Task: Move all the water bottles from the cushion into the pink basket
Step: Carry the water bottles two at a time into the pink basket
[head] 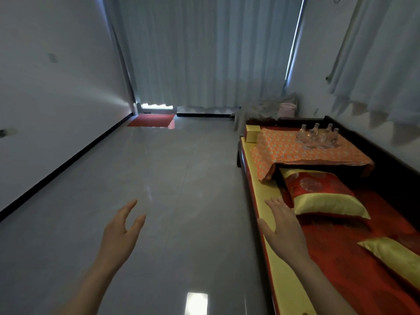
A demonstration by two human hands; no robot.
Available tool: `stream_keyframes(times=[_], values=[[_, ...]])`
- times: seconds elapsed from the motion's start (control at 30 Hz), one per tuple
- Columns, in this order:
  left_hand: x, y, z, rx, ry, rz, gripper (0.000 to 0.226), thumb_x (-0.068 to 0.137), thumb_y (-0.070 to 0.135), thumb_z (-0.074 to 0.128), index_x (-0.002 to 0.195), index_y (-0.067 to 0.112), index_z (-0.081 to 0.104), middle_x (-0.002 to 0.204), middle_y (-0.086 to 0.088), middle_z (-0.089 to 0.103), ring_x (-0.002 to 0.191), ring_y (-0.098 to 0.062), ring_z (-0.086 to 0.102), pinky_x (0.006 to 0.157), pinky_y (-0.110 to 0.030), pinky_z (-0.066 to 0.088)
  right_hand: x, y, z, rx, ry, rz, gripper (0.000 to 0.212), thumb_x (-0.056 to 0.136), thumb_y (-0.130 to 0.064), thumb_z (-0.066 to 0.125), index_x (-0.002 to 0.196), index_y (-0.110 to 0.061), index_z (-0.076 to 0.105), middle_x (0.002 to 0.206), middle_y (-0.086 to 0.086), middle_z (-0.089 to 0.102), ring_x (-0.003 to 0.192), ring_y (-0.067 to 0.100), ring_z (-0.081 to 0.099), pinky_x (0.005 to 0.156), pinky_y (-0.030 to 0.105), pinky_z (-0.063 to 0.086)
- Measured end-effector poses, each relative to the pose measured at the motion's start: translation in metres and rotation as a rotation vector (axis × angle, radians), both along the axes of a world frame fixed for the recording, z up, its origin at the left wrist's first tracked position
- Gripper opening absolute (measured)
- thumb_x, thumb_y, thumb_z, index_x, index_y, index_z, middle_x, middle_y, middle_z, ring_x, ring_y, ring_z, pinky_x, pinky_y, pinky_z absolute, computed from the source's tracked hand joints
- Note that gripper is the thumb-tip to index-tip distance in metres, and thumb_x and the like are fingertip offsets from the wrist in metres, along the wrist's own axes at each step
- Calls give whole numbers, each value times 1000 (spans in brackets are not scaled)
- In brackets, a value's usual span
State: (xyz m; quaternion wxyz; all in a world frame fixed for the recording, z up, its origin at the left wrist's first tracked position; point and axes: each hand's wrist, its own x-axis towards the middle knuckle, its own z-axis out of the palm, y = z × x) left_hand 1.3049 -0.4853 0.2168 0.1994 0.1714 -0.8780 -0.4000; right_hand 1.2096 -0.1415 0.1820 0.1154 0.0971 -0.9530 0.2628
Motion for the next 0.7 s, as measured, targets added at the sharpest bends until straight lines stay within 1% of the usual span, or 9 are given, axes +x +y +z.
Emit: stream_keyframes(times=[0.1,0.17,0.27,0.37,0.43,0.53,0.6,0.7], values=[[-47,-55,2,-37,-63,-13,37,92,24,59,129,15,59,136,-7,57,129,-23,48,106,-38,35,-47,-44,-5,35,-48,-15,55,92,-36,55,142,-17,42,152,4,38,145,19,25,119,41,21],[-77,-83,0,-17,-84,-14,37,92,24,59,128,14,60,133,-7,59,128,-23,50,103,-37,37,-74,-70,-5,43,-56,-4,54,92,-35,57,141,-15,44,150,5,41,143,20,29,117,41,25],[-133,-118,-2,24,-92,-26,37,92,24,60,128,13,60,131,-7,60,124,-23,53,98,-35,39,-118,-106,-6,57,-68,-7,54,91,-36,57,140,-18,45,150,3,42,142,19,30,117,40,25],[-208,-153,-3,19,-67,-79,37,91,24,61,127,12,60,130,-7,61,122,-23,54,98,-35,40,-177,-134,-4,33,-87,-37,56,91,-39,56,142,-22,41,152,0,39,142,17,31,116,39,27],[-269,-175,0,15,-50,-130,37,91,24,61,126,11,60,130,-8,61,122,-24,54,97,-36,40,-218,-151,-2,-39,-102,-98,58,91,-40,57,144,-24,38,152,-3,38,140,16,33,112,36,31],[-355,-202,8,11,-34,-224,38,90,24,63,127,13,60,130,-6,61,122,-23,54,97,-37,40,-265,-168,6,-198,-127,-202,59,90,-38,60,143,-24,40,148,-3,44,135,15,41,107,34,36],[-408,-211,15,-7,-9,-269,38,89,23,64,126,14,61,130,-6,62,122,-22,55,98,-38,42,-294,-176,12,-209,-123,-251,60,89,-38,60,143,-23,39,147,-1,45,134,18,42,106,36,37],[-494,-207,21,22,10,-348,37,89,18,65,124,8,62,127,-10,63,119,-24,57,100,-38,41,-341,-181,21,-186,-111,-349,61,89,-38,60,145,-23,37,149,-1,42,135,19,41,106,36,37]])
